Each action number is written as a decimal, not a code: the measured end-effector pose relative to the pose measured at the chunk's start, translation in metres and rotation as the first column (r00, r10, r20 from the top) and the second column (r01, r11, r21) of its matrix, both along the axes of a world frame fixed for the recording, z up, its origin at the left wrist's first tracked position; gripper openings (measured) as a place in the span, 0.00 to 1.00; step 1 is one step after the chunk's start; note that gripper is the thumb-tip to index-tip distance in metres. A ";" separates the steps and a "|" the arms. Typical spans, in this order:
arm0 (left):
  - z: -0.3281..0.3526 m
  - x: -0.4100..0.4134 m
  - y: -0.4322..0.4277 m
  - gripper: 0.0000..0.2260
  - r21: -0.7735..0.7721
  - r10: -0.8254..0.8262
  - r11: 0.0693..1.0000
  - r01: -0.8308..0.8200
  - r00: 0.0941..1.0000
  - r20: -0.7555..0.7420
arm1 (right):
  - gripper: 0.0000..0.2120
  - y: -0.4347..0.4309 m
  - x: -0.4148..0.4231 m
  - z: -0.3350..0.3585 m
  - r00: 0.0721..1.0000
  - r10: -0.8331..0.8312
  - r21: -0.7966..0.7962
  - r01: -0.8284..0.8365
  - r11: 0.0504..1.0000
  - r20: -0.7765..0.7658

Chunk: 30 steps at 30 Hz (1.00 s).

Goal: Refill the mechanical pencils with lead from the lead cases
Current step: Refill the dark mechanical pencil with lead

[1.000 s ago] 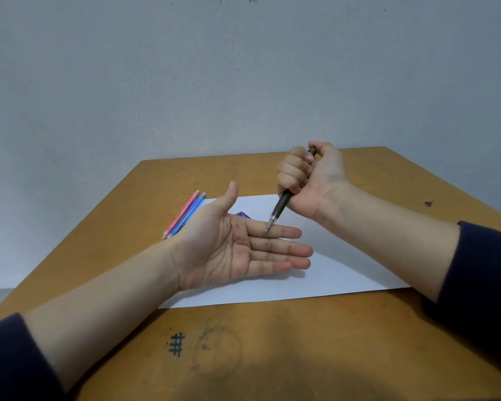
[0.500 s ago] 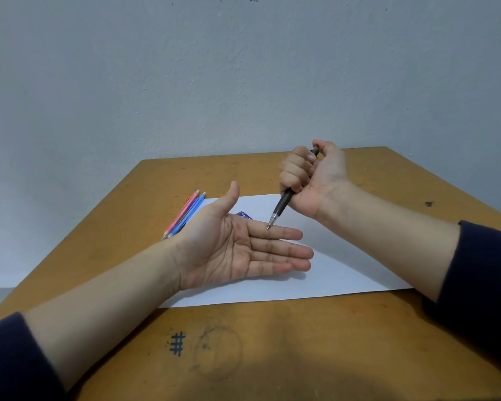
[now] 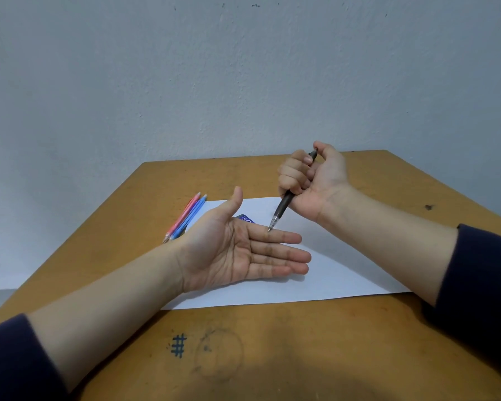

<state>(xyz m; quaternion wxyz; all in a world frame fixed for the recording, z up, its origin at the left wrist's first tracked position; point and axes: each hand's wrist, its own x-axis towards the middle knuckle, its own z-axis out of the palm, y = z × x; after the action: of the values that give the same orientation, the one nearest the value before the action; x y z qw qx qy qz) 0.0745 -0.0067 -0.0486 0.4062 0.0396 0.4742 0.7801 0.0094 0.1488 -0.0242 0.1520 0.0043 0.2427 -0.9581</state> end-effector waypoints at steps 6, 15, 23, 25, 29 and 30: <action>0.002 -0.001 0.003 0.19 -0.083 0.262 0.959 -0.269 0.961 -0.091 | 0.25 -0.001 -0.003 0.000 0.997 0.062 0.063 -0.058 0.996 -0.051; -0.002 0.000 0.000 0.15 -0.154 0.349 0.908 -0.390 0.907 -0.237 | 0.16 -0.016 0.000 -0.002 0.986 0.052 0.259 -0.009 0.966 -0.159; -0.003 -0.003 0.000 0.05 -0.119 0.458 0.851 -0.512 0.833 -0.311 | 0.09 -0.006 0.006 0.000 0.908 0.198 0.669 0.112 0.735 -0.370; -0.003 -0.003 0.000 0.04 -0.125 0.474 0.824 -0.553 0.794 -0.381 | 0.08 -0.004 0.005 0.001 0.903 0.177 0.668 0.145 0.730 -0.390; -0.006 -0.003 0.000 0.04 -0.301 0.204 0.642 -0.705 0.536 -0.819 | 0.10 0.007 -0.005 0.006 0.935 0.039 0.712 0.241 0.659 -0.352; -0.006 -0.002 0.001 0.05 -0.352 0.039 0.562 -0.749 0.449 -0.892 | 0.11 0.013 -0.008 0.007 0.932 0.028 0.771 0.282 0.572 -0.361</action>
<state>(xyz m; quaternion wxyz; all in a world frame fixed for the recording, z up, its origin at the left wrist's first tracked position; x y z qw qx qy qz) 0.0725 -0.0060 -0.0549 -0.0960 0.1040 0.8580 0.4937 0.0018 0.1615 -0.0174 0.0194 -0.0713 0.6746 -0.7345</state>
